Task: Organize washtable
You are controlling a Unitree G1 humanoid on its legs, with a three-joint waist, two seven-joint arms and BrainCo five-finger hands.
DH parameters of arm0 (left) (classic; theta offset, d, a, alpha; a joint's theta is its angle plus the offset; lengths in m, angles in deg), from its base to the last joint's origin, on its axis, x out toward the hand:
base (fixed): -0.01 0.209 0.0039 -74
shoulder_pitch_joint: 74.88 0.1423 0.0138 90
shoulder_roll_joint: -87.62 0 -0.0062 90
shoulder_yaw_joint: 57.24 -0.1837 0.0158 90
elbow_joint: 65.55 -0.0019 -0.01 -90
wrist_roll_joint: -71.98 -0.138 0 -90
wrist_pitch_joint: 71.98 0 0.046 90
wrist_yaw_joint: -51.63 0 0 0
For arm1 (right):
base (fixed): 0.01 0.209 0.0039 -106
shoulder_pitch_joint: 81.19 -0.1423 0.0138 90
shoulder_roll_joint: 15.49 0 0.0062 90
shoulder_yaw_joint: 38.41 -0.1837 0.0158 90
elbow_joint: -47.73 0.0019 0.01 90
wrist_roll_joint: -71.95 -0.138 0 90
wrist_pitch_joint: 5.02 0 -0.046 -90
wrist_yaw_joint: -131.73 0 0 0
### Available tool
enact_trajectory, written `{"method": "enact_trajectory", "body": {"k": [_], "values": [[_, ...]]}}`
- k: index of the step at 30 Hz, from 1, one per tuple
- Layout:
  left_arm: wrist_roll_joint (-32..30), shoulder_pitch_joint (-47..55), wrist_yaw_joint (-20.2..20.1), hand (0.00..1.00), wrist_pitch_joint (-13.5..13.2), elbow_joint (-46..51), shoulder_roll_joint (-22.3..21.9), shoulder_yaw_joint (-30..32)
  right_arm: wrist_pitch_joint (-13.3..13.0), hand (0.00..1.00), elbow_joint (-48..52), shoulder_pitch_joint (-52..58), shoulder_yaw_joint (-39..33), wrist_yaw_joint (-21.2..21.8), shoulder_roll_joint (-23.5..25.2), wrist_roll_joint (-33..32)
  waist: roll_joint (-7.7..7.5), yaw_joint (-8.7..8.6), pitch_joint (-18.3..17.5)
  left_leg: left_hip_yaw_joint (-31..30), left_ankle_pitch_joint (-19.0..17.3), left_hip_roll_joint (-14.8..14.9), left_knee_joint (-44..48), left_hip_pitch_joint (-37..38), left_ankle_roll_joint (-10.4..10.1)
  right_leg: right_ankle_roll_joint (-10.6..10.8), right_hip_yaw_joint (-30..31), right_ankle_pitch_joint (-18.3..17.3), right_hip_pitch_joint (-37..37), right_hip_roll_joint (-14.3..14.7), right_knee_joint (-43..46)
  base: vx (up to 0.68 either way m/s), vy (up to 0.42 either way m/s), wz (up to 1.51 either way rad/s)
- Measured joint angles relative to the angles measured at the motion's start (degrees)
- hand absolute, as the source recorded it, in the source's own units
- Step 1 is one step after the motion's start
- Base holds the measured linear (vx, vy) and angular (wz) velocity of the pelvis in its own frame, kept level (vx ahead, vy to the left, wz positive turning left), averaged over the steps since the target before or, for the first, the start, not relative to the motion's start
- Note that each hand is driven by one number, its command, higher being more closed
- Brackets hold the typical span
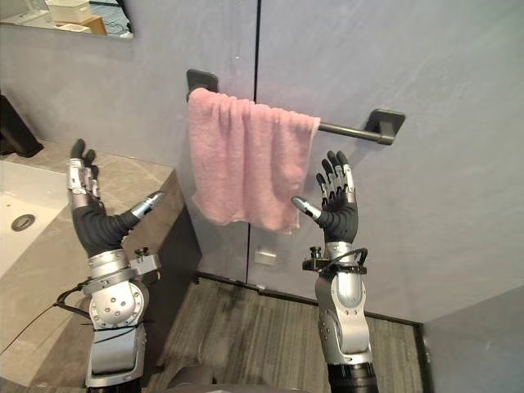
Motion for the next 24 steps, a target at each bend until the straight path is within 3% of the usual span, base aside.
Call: {"method": "enact_trajectory", "body": {"k": [3, 5, 9, 11, 12, 14, 15, 16, 18, 21, 24], "values": [[-0.4, -0.3, 1.5, 0.0, 1.8, 0.8, 0.4, 2.0, 0.2, 0.0, 0.1, 1.0, 2.9, -0.7, 1.5, 0.0, -1.53, -0.06, -1.2, 5.5, -1.3, -0.8, -0.1, 0.8, 1.7, 0.7, 3.0, -0.1, -1.2, -2.4, 0.2, 0.05, 0.224, -0.73], [-0.2, -0.2, 0.9, 0.0, 2.1, 0.8, 0.3, 1.5, 0.2, 0.0, 0.7, 1.5, 4.4, -0.7, 1.7, 0.2, -1.71, -0.08, -1.4, 9.1, -2.7, -1.2, 1.0, 2.3, 3.1, 2.0, 4.7, 0.5, -1.6, -4.0, 1.8, 0.11, 0.23, -0.62], [4.9, 0.7, -1.3, 0.0, 3.0, 0.8, 0.5, 1.8, 1.5, 0.0, 0.6, 1.8, 6.1, 0.5, 1.7, 1.3, -1.36, -0.19, -1.4, 13.6, -3.2, -1.3, -0.1, 5.6, 3.4, 2.6, 4.8, 0.0, -6.1, -6.0, 9.6, 0.07, 0.105, -0.67], [9.8, 0.8, -3.3, 0.0, 3.1, -1.4, 0.8, 1.8, 2.4, 0.0, -0.4, 1.7, 6.0, 1.0, 1.6, 1.3, -0.58, -1.26, -1.5, 13.6, -3.2, 0.0, -0.9, 6.0, 3.4, 2.4, 1.8, -0.5, -8.0, -6.1, 9.9, 0.05, -0.032, -0.2], [12.5, 0.8, -4.5, 0.0, 3.1, -2.4, 1.0, 1.8, 2.5, 0.0, -0.9, 1.7, 5.9, 1.1, 1.5, 1.3, -0.21, -1.37, -1.6, 13.6, -3.2, 0.5, -1.0, 6.0, 3.2, 2.4, 1.4, -0.4, -8.5, -5.8, 9.3, 0.04, -0.095, -0.11], [17.3, 0.9, -7.3, 0.0, 3.2, -5.6, 2.4, 1.8, 2.6, 0.0, -2.2, 1.8, 6.0, 1.2, 1.6, 1.2, -0.35, -1.82, -2.2, 13.4, -3.2, 0.7, -1.1, 6.1, 2.1, 1.9, 1.4, 3.0, -8.1, -5.7, 4.2, 0.05, -0.15, 0.09], [19.7, 1.2, -9.0, 0.0, 3.3, -7.6, 2.6, 1.8, 2.8, 0.0, -2.5, 2.2, 5.9, 1.5, 1.3, 1.2, -0.17, -2.54, -2.7, 12.3, -3.2, 1.0, -1.3, 6.6, 1.2, 4.5, 0.9, 4.5, -7.3, -5.7, 3.9, 0.08, -0.189, 0.23], [21.6, 2.3, -9.8, 0.0, 3.8, -8.3, 1.9, 1.8, 3.0, 0.0, -2.5, 3.1, 5.8, 1.5, 1.1, 1.1, 1.15, -2.77, -3.7, 11.6, -2.4, 1.5, -3.0, 7.3, 0.2, 4.1, 0.4, 4.6, -6.6, -4.9, 2.6, 0.09, -0.186, 0.19], [22.5, 2.7, -10.5, 0.0, 3.9, -8.7, 1.1, 1.9, 3.5, 0.0, -2.7, 4.6, 5.9, 1.8, 0.1, 0.7, 3.12, -2.84, -5.2, 11.4, 0.0, 1.9, -7.9, 8.8, -1.0, 3.0, -0.7, 5.4, -5.6, -3.7, 0.1, 0.07, -0.121, 0.08], [21.0, 0.4, -10.1, 0.0, 4.5, -10.7, 1.2, 2.6, 3.7, 0.0, -2.9, 5.1, 5.8, 2.6, -0.8, -0.1, 3.8, -2.88, -5.9, 10.7, 2.8, 1.9, -13.0, 10.6, -1.9, 2.1, -1.8, 6.0, -4.9, -2.8, -1.7, 0.07, -0.109, 0.14], [17.5, -1.8, -8.6, 0.0, 5.6, -12.9, 1.2, 3.4, 3.7, 0.0, -3.1, 5.1, 6.0, 3.4, -0.8, -1.3, 3.34, -2.93, -6.2, 9.9, 4.7, 1.9, -16.0, 10.8, -2.2, 1.6, -2.6, 6.3, -5.0, -2.3, -2.8, 0.02, -0.066, 0.15]]}}
